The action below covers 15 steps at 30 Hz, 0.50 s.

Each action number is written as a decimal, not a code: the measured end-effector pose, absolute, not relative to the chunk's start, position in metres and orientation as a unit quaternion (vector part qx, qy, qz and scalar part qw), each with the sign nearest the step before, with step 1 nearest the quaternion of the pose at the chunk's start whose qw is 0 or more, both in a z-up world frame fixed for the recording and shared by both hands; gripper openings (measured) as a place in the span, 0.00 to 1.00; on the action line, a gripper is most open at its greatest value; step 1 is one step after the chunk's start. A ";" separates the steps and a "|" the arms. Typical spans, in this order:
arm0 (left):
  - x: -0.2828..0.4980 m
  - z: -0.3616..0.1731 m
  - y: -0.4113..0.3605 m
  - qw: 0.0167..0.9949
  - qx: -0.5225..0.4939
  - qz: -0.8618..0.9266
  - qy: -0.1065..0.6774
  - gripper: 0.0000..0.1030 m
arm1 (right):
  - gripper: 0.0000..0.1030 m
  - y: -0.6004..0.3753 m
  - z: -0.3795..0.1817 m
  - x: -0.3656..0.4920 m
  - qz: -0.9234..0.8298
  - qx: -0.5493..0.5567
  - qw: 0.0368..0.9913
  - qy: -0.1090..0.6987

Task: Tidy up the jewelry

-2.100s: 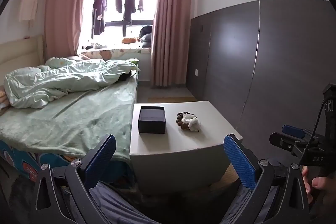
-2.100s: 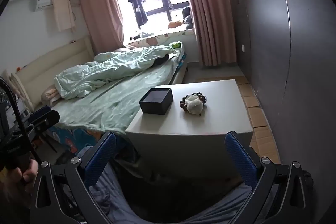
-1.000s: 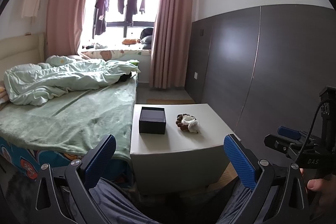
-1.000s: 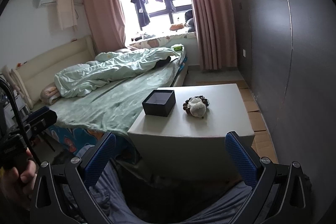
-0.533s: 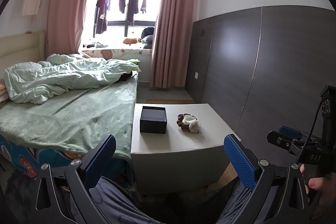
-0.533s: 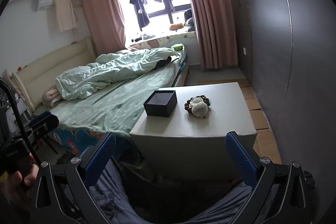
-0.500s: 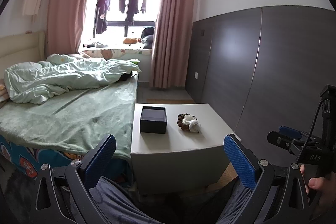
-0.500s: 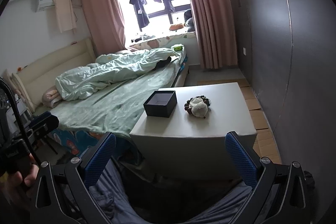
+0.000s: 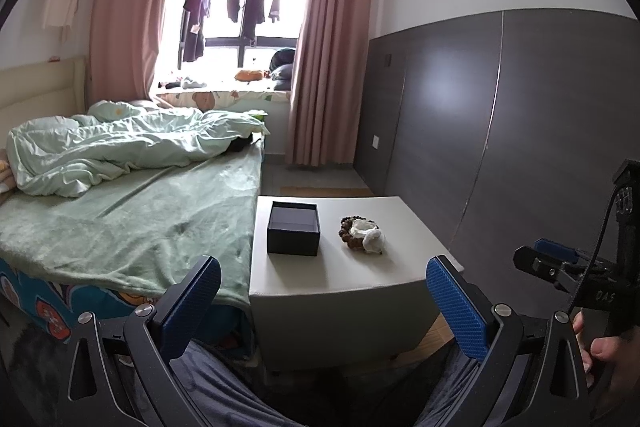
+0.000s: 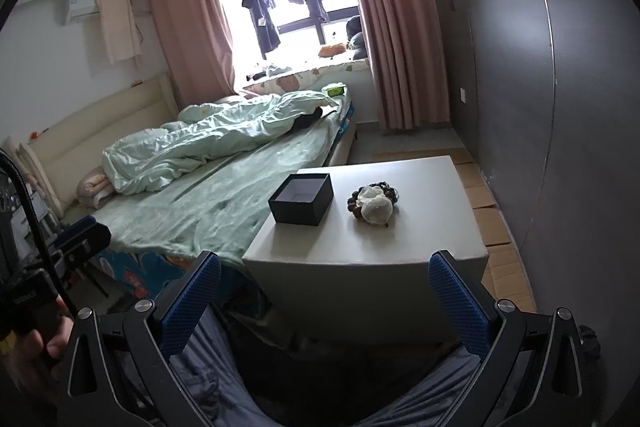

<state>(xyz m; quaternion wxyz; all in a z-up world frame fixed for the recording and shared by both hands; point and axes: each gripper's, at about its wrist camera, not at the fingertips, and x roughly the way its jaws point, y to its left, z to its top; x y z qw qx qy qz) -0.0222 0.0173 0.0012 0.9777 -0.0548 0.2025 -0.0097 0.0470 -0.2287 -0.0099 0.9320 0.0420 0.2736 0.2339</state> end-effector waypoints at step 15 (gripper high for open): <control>0.047 -0.013 0.021 0.971 -0.048 -0.026 0.231 1.00 | 1.00 -0.228 -0.021 0.093 0.215 0.048 0.930 0.295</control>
